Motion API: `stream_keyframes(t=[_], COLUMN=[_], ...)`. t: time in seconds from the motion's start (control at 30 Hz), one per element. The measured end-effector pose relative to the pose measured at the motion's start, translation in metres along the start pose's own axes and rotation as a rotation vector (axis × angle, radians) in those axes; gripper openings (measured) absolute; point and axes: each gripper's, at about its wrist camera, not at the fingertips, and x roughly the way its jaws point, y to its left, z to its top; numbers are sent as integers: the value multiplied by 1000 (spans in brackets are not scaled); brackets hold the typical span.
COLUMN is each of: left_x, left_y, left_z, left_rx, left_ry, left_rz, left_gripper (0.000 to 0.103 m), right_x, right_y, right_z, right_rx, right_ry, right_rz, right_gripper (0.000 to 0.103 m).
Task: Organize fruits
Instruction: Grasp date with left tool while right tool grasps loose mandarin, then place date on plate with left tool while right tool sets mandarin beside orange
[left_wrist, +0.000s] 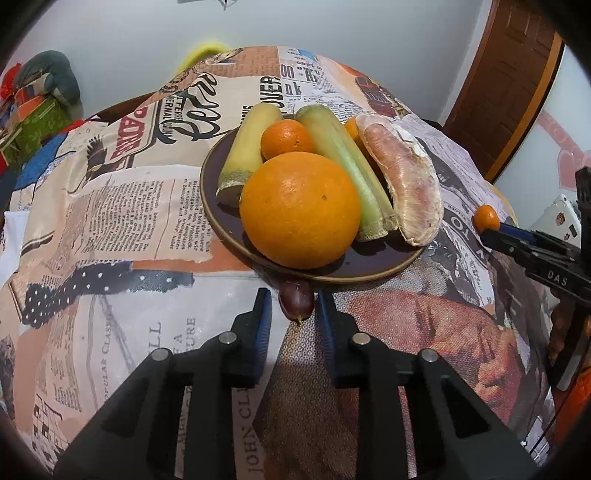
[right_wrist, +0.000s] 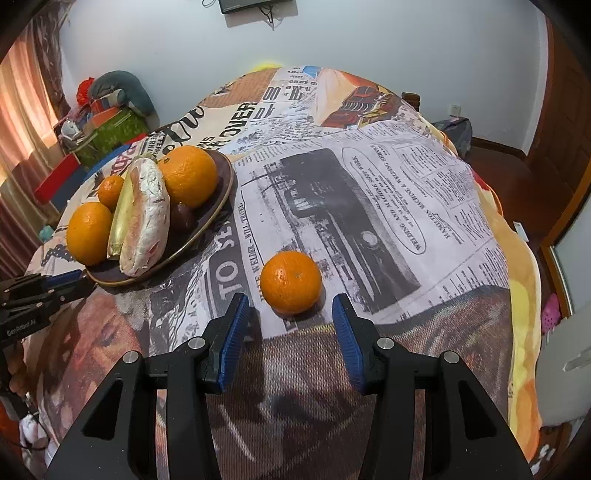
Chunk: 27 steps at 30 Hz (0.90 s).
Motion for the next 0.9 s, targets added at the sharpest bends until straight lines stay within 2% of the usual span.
stream_keyframes(t=[0.17,0.3,0.6,0.9], left_x=[1,0,-15,-50], left_y=[2,1,2,2], left_z=[1,0,-5,6], left_rx=[-8,-10,-25,-39], left_ry=[-4,-6,-5,-87], left_rz=[-10,-6,-5,-3], left_gripper=[16,15,14,14], right_x=[3,3,-10,-32], right_y=[-1,-5,1,15], right_z=[3,3,4,17], right_rx=[7,31,11,-11], right_ry=[-3,-5,-18,-78], right_rz=[11,28,33,58], right_gripper=[43,31,31,31])
